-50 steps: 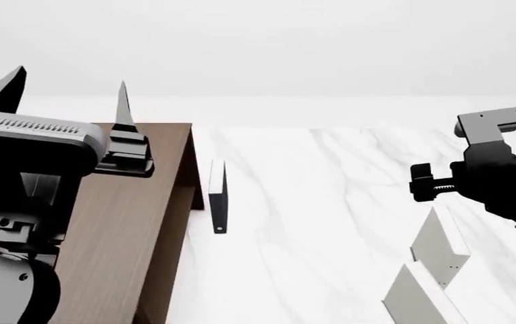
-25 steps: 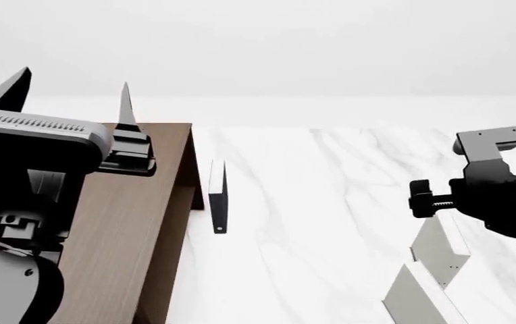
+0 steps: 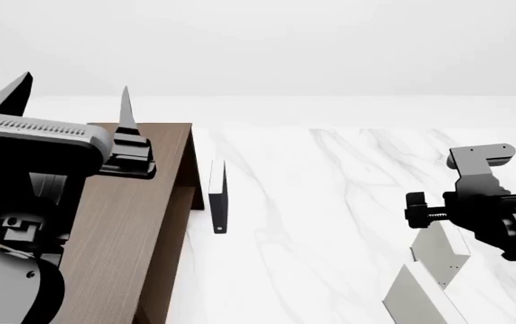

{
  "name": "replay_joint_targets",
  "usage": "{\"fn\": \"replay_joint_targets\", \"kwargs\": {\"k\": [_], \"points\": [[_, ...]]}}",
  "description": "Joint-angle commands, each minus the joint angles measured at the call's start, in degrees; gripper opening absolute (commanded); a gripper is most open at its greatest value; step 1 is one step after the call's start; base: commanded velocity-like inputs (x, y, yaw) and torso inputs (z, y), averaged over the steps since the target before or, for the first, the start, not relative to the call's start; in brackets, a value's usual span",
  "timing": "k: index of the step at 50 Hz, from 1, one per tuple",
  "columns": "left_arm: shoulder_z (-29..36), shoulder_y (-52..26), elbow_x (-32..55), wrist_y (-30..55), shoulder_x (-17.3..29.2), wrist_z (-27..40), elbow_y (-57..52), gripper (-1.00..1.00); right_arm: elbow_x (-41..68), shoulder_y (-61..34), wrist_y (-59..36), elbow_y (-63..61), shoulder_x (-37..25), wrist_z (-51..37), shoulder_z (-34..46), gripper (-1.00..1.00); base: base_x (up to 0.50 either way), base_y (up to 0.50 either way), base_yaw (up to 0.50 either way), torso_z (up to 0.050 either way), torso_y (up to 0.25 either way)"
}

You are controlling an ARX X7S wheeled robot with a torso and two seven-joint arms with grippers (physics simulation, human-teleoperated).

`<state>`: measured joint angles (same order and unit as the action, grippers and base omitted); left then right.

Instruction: Pick up the book on the right and place it under the cabinet shelf.

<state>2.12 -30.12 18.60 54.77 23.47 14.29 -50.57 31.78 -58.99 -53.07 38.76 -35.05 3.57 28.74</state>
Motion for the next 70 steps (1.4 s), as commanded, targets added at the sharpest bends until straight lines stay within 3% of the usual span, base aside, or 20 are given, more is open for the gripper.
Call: {"fn": "replay_joint_targets", "kwargs": {"k": [1,70], "points": [[0.01,0.38,0.18,-0.25,0.14,0.24,0.0,1.0,-0.79,0.07,2.12,2.82,0.76,0.05,0.12,1.0,0.0,0.0,0.0,0.0,0.0],[0.29,-1.92,2.49,2.41,1.26,1.58,-1.14,1.0,-6.02,-2.07,16.52,25.94,6.74,-0.02,0.53,1.0,0.0,0.0,0.0,0.0,0.0]]}}
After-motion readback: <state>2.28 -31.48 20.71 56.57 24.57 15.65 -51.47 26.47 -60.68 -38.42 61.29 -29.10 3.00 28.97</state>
